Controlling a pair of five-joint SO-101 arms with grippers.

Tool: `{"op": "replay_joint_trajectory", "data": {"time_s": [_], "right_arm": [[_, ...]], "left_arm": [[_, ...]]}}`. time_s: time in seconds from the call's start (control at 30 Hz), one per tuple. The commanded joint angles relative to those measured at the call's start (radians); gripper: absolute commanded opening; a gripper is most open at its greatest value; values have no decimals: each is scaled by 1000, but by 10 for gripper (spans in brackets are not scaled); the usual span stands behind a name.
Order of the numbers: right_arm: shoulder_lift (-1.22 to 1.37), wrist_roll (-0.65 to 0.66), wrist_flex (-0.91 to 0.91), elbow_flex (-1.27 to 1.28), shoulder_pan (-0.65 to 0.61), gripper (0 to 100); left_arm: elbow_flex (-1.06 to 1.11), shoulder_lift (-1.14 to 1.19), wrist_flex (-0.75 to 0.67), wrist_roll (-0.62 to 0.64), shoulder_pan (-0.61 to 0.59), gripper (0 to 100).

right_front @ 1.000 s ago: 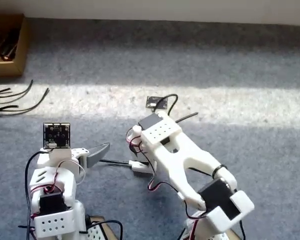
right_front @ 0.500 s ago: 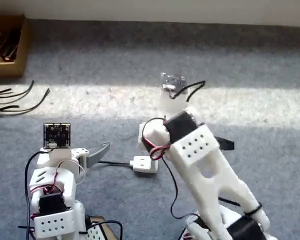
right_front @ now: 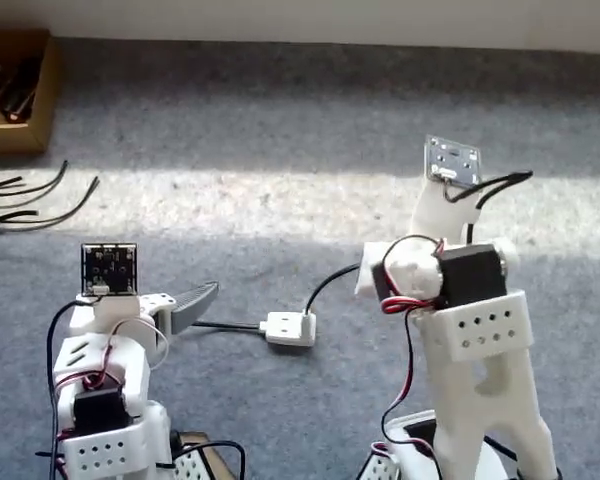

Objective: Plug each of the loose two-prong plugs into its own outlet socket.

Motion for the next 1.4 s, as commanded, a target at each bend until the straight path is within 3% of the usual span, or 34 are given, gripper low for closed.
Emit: {"op": "replay_joint_trajectory", "data": {"time_s": [0.0, 0.07, 0.2, 0.33, 0.4, 0.5, 0.6, 0.77, 0.93, 1.03, 1.17, 1.37], "right_arm": [[-24, 77, 42, -51, 93, 0], [-24, 84, 41, -45, 160, 53], [-22, 152, -12, 7, 283, 2], [-24, 631, -77, 110, 360, 7], [-24, 740, -88, 154, 417, 7], [-39, 704, -117, 176, 510, 6], [-153, 675, -211, 183, 570, 6], [-498, 680, -231, 262, 567, 6], [-792, 718, -228, 605, 484, 6], [-881, 798, -272, 697, 529, 6], [-915, 810, -285, 727, 575, 6], [-911, 809, -292, 734, 642, 6]], "left_arm": [[-110, -7, 74, 5, 15, 503], [-154, -7, 106, 5, 12, 503], [-200, -8, 109, -2, 12, 500], [-249, 19, 152, -74, 94, 410], [-294, 71, 222, -78, 131, 349], [-421, 206, 278, -78, 176, 306], [-616, 417, 339, -120, 266, 336], [-954, 832, 482, -137, 461, 419], [-1139, 1106, 489, -146, 645, 436], [-1158, 1213, 494, -259, 733, 436], [-1139, 1353, 496, -353, 762, 436], [-1076, 1549, 486, -707, 748, 436]]}}
